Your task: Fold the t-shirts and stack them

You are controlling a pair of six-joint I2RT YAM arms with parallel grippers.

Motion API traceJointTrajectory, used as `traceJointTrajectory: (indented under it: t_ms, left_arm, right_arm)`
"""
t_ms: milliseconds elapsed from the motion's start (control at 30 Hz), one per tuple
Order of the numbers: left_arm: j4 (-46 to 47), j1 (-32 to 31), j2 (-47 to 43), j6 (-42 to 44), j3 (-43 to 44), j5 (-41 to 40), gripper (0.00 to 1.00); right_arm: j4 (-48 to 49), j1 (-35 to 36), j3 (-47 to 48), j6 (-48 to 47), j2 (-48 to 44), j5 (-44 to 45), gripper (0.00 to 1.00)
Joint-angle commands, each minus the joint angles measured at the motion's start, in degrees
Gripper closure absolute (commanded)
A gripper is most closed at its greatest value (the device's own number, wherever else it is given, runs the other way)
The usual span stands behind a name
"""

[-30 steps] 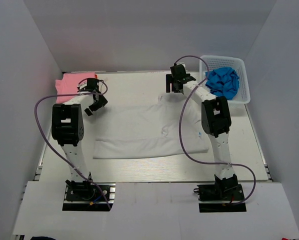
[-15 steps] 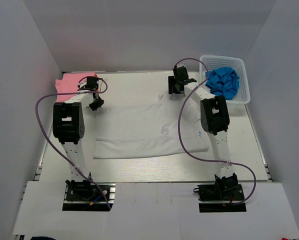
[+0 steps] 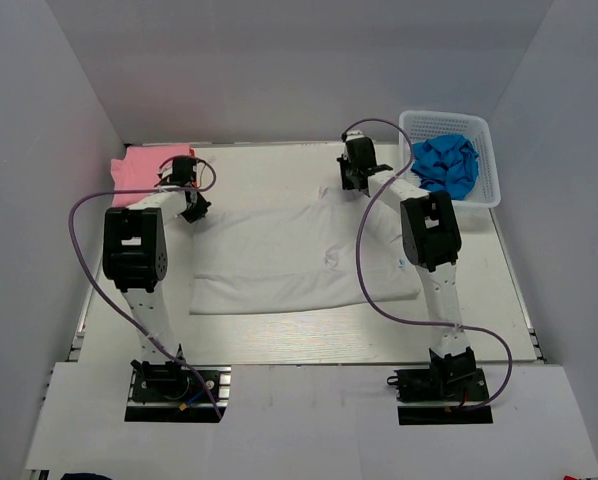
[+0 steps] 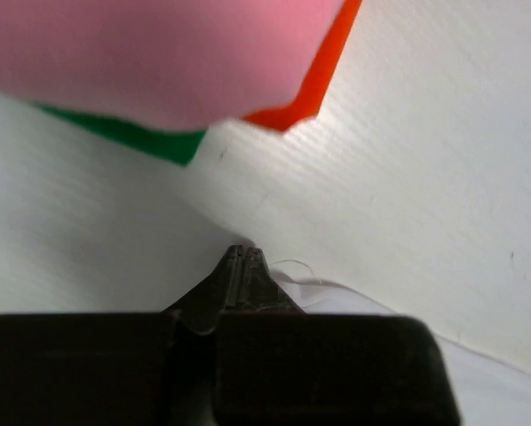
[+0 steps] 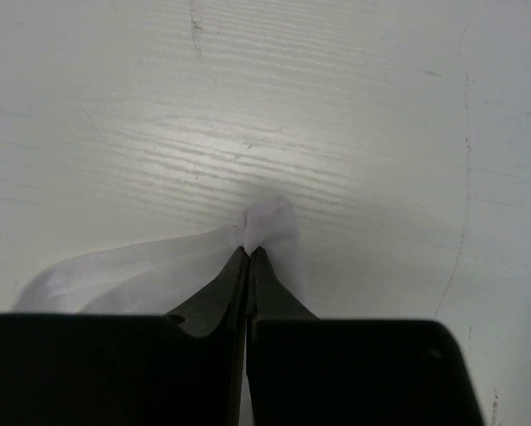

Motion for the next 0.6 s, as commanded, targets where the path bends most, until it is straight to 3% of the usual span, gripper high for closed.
traceJointTrajectory:
  t_ms: [0, 133, 300, 567]
  left_arm:
    - [1.54, -0.63, -6.43, 0.6, -4.5, 2.57, 1.0]
    - [6.64, -1.34, -14.95, 1.22, -10.12, 4.14, 1.0]
    - [7.36, -1.34, -22.17, 0.17, -16.54, 4.76, 1.0]
    - [9.82, -1.34, -32.01, -0.36, -24.01, 6.79, 1.0]
  right_arm:
    - [5.54, 0.1, -5.7, -0.7, -7.7, -2.03, 1.0]
    - [20.36, 0.19, -21.06, -0.52, -15.53, -2.93, 1.0]
    - [29.53, 0.36, -34.27, 0.71, -25.04, -2.13, 1.0]
    - [33.76, 0.89, -46.4, 4.05, -36.99, -1.95, 1.0]
